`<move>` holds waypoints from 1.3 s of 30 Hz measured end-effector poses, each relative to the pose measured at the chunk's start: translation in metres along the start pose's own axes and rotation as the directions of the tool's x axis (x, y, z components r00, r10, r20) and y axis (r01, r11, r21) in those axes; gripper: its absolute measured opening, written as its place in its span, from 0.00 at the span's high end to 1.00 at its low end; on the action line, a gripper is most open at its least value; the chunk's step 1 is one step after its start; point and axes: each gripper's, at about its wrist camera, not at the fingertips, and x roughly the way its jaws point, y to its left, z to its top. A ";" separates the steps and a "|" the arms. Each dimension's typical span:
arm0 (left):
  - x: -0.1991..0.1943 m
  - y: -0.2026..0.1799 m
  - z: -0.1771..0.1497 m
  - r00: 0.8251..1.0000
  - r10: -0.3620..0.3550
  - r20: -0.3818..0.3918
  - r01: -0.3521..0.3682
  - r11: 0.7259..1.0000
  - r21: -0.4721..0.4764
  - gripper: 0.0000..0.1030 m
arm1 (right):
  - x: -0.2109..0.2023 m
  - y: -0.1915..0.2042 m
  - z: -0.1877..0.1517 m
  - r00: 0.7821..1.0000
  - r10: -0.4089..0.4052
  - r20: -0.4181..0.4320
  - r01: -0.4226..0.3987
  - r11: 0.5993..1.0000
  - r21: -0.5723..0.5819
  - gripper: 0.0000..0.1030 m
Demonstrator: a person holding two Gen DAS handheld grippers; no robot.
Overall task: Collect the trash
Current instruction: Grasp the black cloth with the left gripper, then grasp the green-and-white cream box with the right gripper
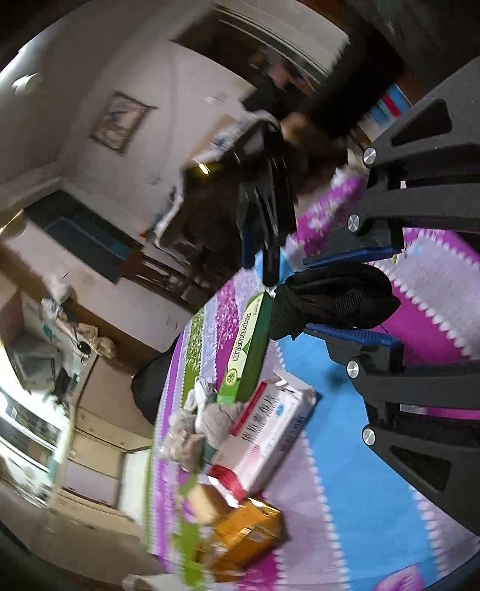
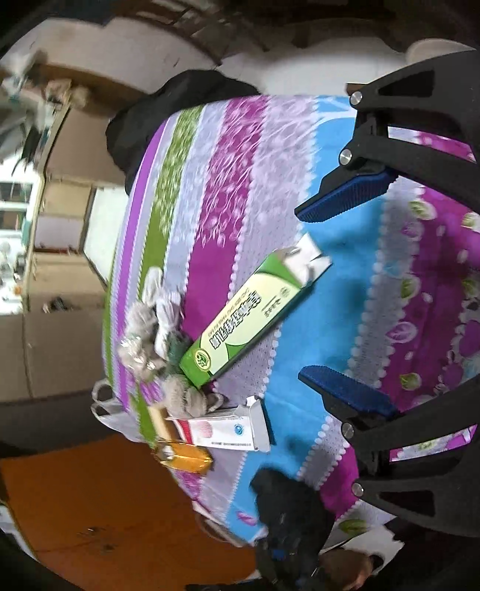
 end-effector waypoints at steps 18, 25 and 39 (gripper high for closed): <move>-0.031 0.025 -0.002 1.000 -0.013 0.001 0.013 0.994 -0.109 0.70 | 0.064 0.025 0.039 0.987 0.025 -0.157 -0.049 0.987 -0.153 0.41; -0.027 0.023 -0.005 1.000 0.027 -0.013 -0.028 0.995 -0.096 0.70 | 0.046 0.036 0.016 0.990 -0.017 -0.143 0.005 0.997 -0.082 0.60; -0.004 -0.027 -0.008 0.987 0.150 -0.063 -0.143 0.985 0.098 0.70 | -0.037 0.032 -0.096 0.979 0.206 0.000 -0.181 0.857 0.483 0.60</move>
